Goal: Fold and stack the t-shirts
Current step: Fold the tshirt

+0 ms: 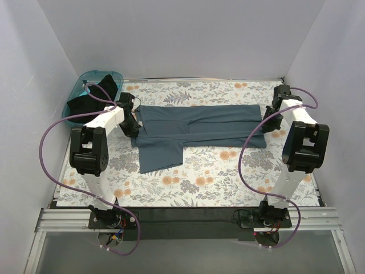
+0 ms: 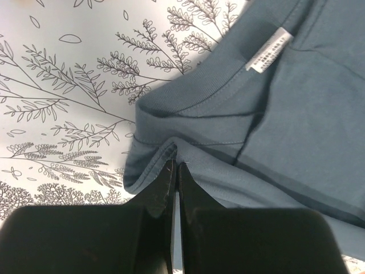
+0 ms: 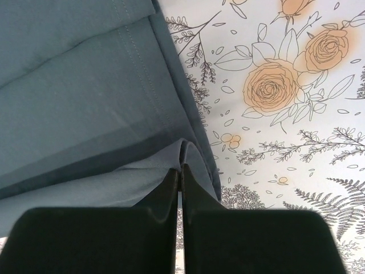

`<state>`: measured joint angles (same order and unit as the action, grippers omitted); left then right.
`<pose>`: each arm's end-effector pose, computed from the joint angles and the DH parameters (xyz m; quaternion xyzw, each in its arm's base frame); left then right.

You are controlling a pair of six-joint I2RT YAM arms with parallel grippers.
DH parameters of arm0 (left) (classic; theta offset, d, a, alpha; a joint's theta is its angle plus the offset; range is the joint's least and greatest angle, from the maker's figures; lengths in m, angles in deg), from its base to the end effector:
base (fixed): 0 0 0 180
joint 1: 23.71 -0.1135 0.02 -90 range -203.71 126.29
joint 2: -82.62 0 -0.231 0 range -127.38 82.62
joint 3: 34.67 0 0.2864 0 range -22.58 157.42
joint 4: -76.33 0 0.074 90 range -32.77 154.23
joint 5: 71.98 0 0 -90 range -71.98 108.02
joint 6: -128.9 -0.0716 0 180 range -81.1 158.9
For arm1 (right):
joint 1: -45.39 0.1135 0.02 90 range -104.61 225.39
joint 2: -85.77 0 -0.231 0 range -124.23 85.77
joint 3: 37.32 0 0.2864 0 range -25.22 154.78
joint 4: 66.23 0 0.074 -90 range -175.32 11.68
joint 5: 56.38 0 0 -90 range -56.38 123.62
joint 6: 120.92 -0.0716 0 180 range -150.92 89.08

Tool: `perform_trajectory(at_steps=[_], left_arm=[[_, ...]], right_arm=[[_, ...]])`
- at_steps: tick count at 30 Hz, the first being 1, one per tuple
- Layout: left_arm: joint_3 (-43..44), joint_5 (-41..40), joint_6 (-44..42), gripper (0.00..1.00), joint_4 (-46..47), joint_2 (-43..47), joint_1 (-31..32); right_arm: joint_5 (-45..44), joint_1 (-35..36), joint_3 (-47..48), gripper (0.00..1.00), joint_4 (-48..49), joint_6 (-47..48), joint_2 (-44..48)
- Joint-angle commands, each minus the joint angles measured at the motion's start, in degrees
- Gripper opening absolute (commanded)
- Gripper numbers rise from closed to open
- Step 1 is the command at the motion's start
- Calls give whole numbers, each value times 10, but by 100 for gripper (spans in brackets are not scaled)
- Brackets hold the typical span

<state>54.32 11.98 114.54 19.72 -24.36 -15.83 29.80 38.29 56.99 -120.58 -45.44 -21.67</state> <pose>0.3957 -0.0472 0.1060 -0.5575 0.8176 -0.0502 0.1346 0.4200 -0.0571 0.1345 0.1902 0.9616 -0.0200 0.1969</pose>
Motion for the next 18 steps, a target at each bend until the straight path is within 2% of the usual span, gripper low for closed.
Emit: perform_trajectory(at_steps=[1,9,18], left_arm=[[21,-18,-9,0,8,-2,-8],[18,-25,-11,0,6,17,-8],[2,-20,-13,0,-11,59,-8]], right_arm=[[-26,-2,15,1,4,10,-8],[-44,-2,-1,1,2,8,24],[1,-2,-80,1,-12,-6,96]])
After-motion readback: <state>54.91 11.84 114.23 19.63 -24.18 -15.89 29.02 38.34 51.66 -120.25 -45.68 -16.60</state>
